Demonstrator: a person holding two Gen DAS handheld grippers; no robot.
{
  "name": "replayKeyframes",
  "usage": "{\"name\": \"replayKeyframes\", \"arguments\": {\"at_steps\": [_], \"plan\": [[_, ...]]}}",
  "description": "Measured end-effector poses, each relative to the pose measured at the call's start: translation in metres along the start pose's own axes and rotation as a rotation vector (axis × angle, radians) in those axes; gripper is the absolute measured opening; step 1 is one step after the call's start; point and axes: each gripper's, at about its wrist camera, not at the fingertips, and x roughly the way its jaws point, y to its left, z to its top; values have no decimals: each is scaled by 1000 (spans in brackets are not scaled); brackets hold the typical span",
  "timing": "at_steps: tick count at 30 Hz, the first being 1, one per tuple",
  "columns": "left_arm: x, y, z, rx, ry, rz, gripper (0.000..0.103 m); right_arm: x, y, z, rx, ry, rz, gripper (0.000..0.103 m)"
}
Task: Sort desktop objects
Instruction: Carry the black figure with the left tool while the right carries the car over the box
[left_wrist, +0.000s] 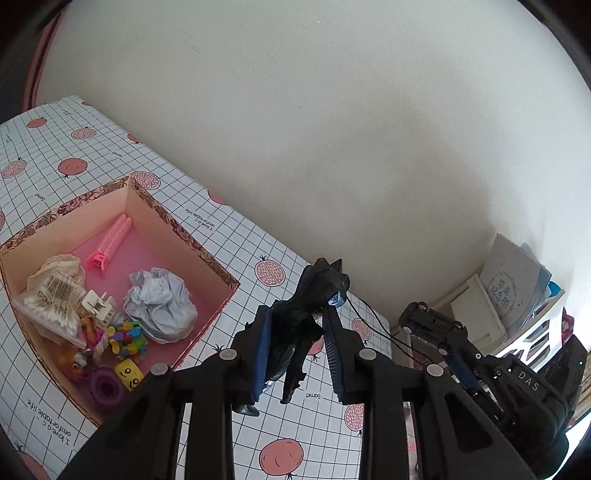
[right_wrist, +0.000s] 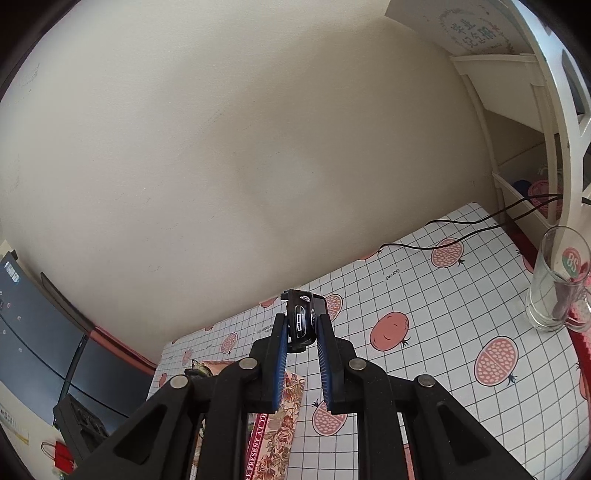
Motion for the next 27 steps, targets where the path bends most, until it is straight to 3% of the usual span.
{"name": "replayKeyframes", "arguments": {"at_steps": [16,27], "plan": [[-53,81,38,-136,-107,76,29,53,51,-46,-51,95,101,17],[-90,128,60,-219,-217,121,29,69,82,-71,-112,117,160,17]]}}
